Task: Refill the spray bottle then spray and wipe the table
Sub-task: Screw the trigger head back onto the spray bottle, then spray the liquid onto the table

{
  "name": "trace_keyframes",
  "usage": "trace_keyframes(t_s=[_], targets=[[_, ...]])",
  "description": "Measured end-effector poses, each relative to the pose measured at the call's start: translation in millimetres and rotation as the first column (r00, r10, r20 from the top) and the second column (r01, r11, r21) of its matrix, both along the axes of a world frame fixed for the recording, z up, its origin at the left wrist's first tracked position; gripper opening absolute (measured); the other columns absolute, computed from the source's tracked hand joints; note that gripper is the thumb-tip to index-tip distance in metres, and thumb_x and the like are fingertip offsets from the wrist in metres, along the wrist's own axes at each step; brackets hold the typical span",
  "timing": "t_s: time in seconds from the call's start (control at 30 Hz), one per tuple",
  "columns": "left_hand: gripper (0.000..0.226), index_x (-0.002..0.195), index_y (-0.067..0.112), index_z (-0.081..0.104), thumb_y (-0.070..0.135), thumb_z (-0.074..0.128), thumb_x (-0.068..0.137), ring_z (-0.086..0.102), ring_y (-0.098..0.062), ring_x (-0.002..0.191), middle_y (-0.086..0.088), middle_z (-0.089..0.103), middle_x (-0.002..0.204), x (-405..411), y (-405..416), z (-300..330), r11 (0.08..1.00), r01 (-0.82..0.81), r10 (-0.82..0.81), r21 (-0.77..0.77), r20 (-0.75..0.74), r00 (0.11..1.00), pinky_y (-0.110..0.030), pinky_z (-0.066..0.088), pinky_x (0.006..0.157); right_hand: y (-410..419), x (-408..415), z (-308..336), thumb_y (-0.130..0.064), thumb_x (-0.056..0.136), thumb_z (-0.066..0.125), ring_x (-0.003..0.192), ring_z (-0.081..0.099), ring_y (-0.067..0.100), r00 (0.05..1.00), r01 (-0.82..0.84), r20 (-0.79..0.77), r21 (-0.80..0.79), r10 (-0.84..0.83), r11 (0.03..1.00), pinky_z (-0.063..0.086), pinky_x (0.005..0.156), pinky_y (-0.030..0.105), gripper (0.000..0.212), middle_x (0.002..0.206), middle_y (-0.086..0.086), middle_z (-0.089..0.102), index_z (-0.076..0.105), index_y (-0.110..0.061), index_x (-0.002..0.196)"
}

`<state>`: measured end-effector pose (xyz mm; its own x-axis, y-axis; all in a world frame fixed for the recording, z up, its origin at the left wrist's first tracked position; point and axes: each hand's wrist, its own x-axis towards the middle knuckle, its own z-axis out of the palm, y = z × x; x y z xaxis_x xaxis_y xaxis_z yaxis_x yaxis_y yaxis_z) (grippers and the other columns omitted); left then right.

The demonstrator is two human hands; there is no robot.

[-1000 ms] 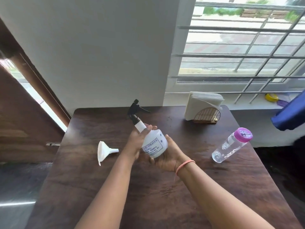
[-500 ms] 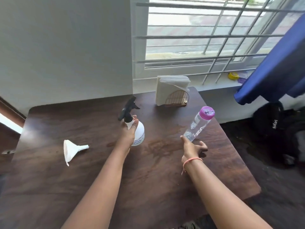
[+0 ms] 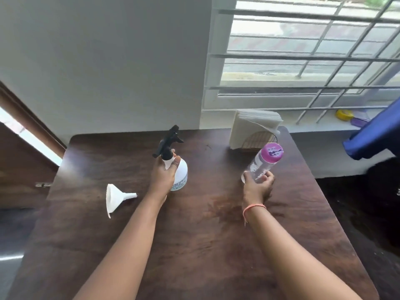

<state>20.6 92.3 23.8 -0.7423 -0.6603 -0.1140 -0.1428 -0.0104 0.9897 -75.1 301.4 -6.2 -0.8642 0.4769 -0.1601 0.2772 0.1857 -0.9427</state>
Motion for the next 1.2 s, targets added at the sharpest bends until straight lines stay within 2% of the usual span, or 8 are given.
trace_keyframes(t_s=[0.07, 0.17, 0.27, 0.4, 0.6, 0.87, 1.07, 1.2], targets=[[0.016, 0.097, 0.034, 0.057, 0.020, 0.064, 0.093, 0.056, 0.009, 0.097, 0.019, 0.060, 0.106, -1, -25, 2, 0.998, -0.041, 0.041, -0.041, 0.008, 0.999, -0.021, 0.040, 0.089, -36, -5, 3, -0.036, 0.062, 0.073, 0.084, 0.059, 0.023, 0.988, -0.146, -0.051, -0.060, 0.143, 0.987, 0.050, 0.085, 0.042, 0.041, 0.088, -0.006, 0.060, 0.047, -0.034, 0.094], [0.009, 0.090, 0.036, 0.058, 0.036, 0.067, 0.087, 0.058, -0.013, 0.107, 0.008, 0.063, 0.109, -1, -69, -1, 0.986, -0.107, 0.115, -0.130, 0.060, 0.992, -0.038, 0.044, 0.099, -88, -8, 13, -0.032, 0.067, 0.079, 0.082, 0.063, 0.017, 0.917, -0.397, -0.041, -0.011, 0.396, 0.918, 0.049, 0.077, 0.027, 0.042, 0.088, -0.002, 0.064, 0.050, -0.026, 0.098], [0.029, 0.097, 0.036, 0.058, 0.056, 0.062, 0.077, 0.049, -0.025, 0.123, 0.000, 0.056, 0.123, -2, -114, -10, 0.967, -0.154, 0.184, -0.204, 0.138, 0.973, -0.051, 0.039, 0.107, -140, -11, 19, -0.029, 0.071, 0.081, 0.078, 0.066, 0.008, 0.816, -0.573, -0.073, 0.028, 0.574, 0.819, 0.051, 0.076, 0.023, 0.040, 0.087, -0.004, 0.069, 0.056, -0.020, 0.100], [0.045, 0.120, 0.020, 0.058, 0.048, 0.061, 0.085, 0.041, -0.028, 0.129, -0.002, 0.046, 0.129, -6, -164, -18, 0.951, -0.200, 0.253, -0.237, 0.219, 0.942, -0.053, 0.037, 0.108, -198, -17, 19, -0.028, 0.071, 0.081, 0.074, 0.065, 0.001, 0.666, -0.742, -0.043, 0.055, 0.744, 0.668, 0.051, 0.075, 0.022, 0.043, 0.087, -0.006, 0.070, 0.055, -0.022, 0.104], [0.055, 0.125, 0.014, 0.053, 0.051, 0.060, 0.085, 0.041, -0.029, 0.129, -0.007, 0.045, 0.131, -11, -217, -23, 0.950, -0.206, 0.267, -0.234, 0.267, 0.926, -0.052, 0.037, 0.108, -244, -17, 6, -0.025, 0.073, 0.076, 0.069, 0.065, -0.001, 0.555, -0.832, -0.019, 0.012, 0.832, 0.555, 0.051, 0.067, 0.022, 0.036, 0.083, -0.010, 0.070, 0.055, -0.028, 0.102], [0.020, 0.085, 0.054, 0.054, 0.064, 0.059, 0.069, 0.053, -0.027, 0.119, -0.007, 0.058, 0.125, -11, -235, -38, 0.971, -0.193, 0.220, -0.140, 0.214, 0.952, -0.048, 0.044, 0.104, -264, -15, -15, -0.032, 0.068, 0.074, 0.077, 0.067, 0.010, 0.555, -0.828, -0.011, 0.087, 0.832, 0.553, 0.057, 0.074, 0.039, 0.040, 0.088, -0.011, 0.069, 0.049, -0.034, 0.099], [0.054, 0.116, 0.031, 0.054, 0.063, 0.058, 0.073, 0.045, -0.028, 0.129, 0.000, 0.057, 0.130, -12, -235, -49, 0.967, -0.183, 0.223, -0.178, 0.240, 0.945, -0.054, 0.039, 0.107, -265, -14, -23, -0.028, 0.070, 0.077, 0.078, 0.067, 0.011, 0.545, -0.835, -0.004, 0.097, 0.839, 0.542, 0.057, 0.076, 0.040, 0.038, 0.089, -0.011, 0.069, 0.050, -0.034, 0.096], [0.064, 0.141, 0.026, 0.041, 0.037, 0.069, 0.085, 0.033, -0.020, 0.136, -0.002, 0.037, 0.146, 6, -231, -46, 0.956, -0.122, 0.200, -0.266, 0.290, 0.936, -0.040, 0.031, 0.113, -261, -13, -31, -0.024, 0.071, 0.080, 0.087, 0.067, 0.009, 0.522, -0.851, 0.030, 0.081, 0.852, 0.518, 0.056, 0.085, 0.039, 0.050, 0.099, -0.010, 0.068, 0.050, -0.034, 0.110]])
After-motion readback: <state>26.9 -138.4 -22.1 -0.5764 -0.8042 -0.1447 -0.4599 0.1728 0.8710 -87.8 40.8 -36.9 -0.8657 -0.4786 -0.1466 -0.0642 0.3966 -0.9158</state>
